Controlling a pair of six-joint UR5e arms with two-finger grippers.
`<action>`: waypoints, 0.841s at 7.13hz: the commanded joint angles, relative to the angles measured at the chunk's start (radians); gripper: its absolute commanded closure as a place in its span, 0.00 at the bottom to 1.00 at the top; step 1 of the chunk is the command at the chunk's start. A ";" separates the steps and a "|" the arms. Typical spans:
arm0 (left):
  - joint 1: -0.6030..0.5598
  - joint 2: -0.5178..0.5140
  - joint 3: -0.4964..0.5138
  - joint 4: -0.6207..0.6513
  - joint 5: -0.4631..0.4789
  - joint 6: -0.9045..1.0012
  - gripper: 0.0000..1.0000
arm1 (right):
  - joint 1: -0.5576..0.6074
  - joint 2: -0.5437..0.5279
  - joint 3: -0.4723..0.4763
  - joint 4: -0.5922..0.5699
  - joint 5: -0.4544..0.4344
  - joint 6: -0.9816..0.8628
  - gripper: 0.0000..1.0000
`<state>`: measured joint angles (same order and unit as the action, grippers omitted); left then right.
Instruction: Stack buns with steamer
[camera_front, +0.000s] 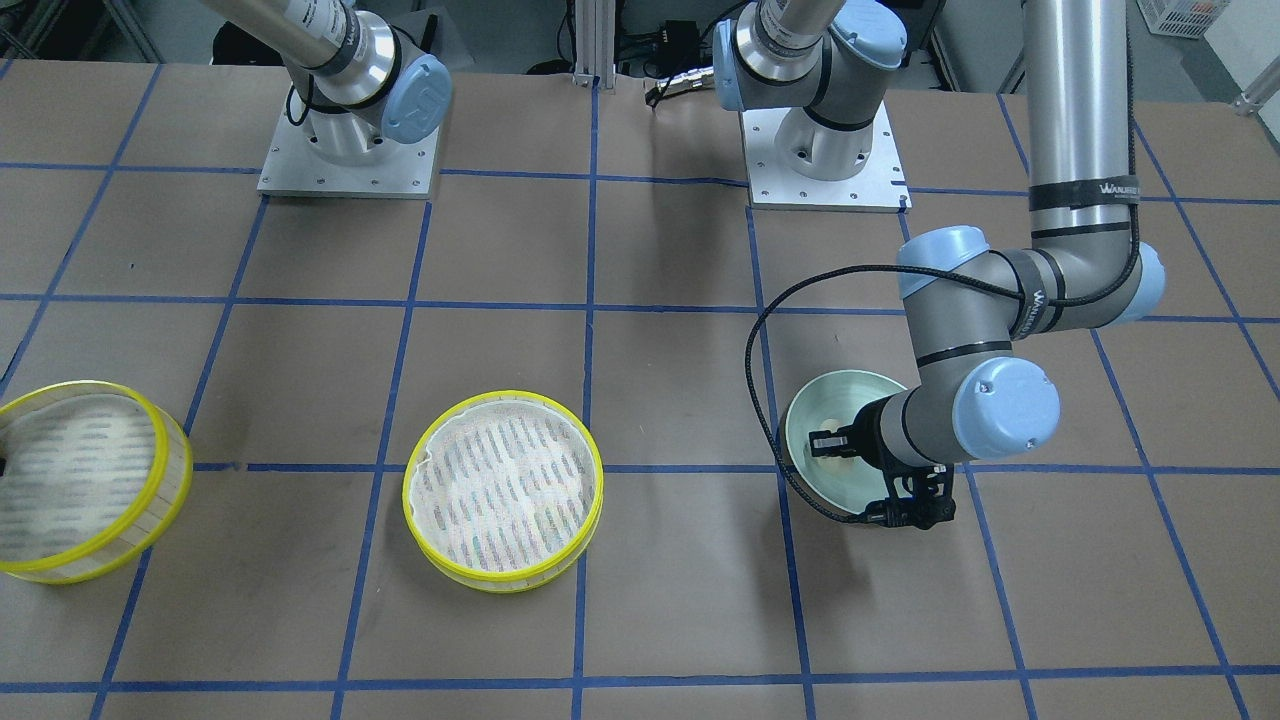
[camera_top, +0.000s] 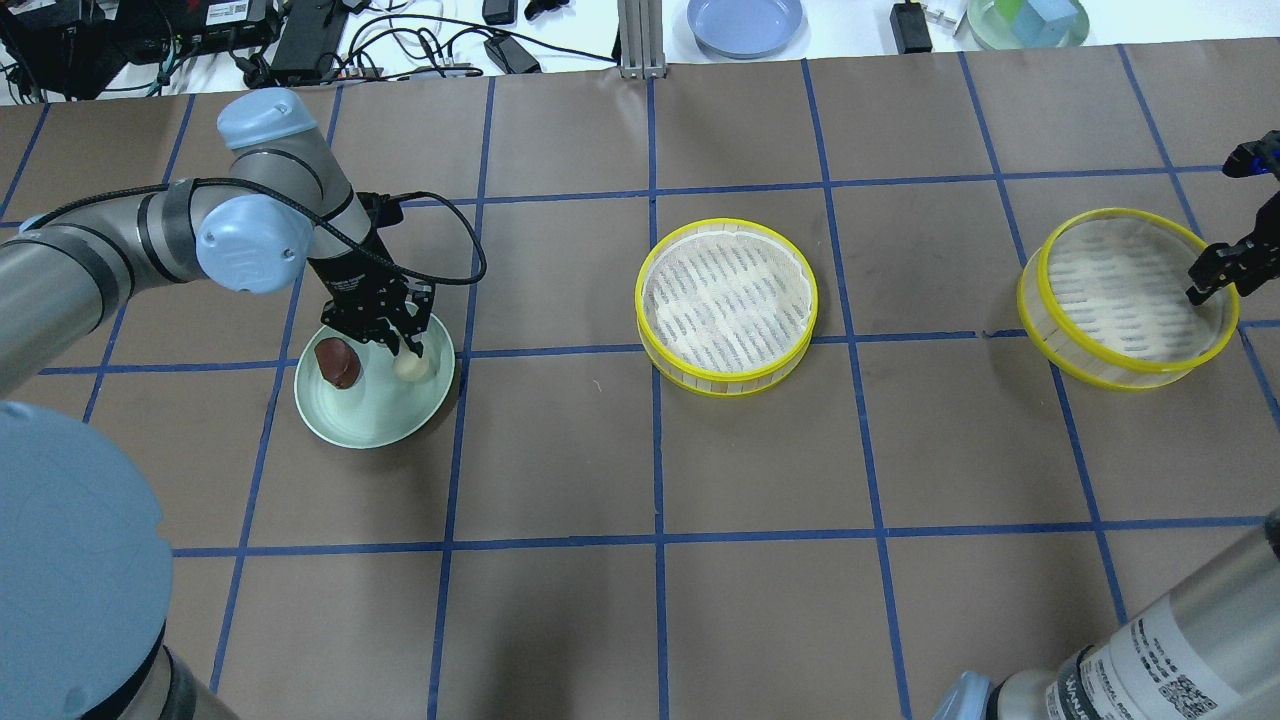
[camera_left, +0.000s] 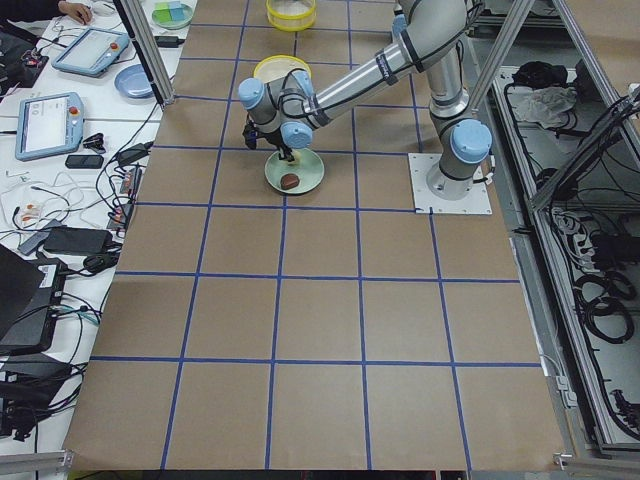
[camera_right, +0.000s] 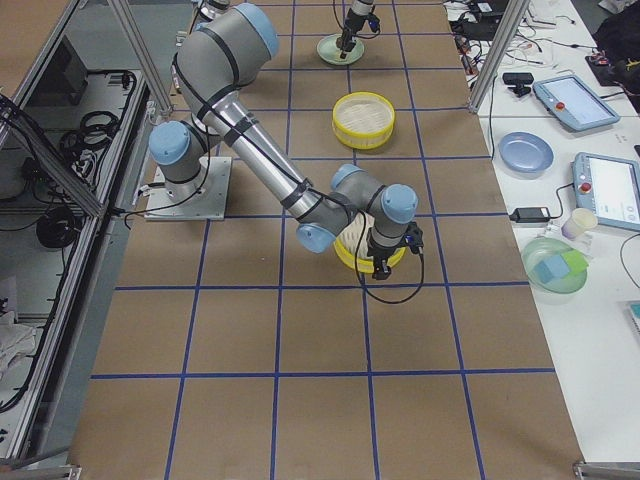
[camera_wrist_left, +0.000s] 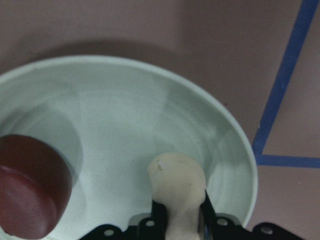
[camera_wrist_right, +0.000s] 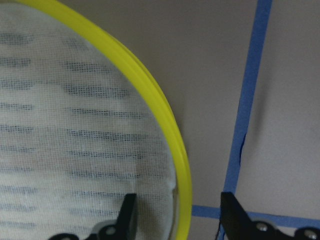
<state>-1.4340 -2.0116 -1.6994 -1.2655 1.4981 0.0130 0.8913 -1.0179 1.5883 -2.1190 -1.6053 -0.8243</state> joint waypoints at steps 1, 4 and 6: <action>-0.051 0.042 0.037 -0.002 -0.057 -0.119 1.00 | 0.000 0.001 -0.002 0.001 0.027 -0.021 0.86; -0.198 0.082 0.116 0.065 -0.255 -0.318 1.00 | 0.000 -0.024 -0.008 0.019 0.028 -0.024 1.00; -0.256 0.041 0.106 0.201 -0.382 -0.398 1.00 | 0.000 -0.066 -0.011 0.036 0.028 -0.022 1.00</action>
<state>-1.6538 -1.9514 -1.5917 -1.1283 1.2039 -0.3421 0.8912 -1.0567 1.5793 -2.0951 -1.5770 -0.8480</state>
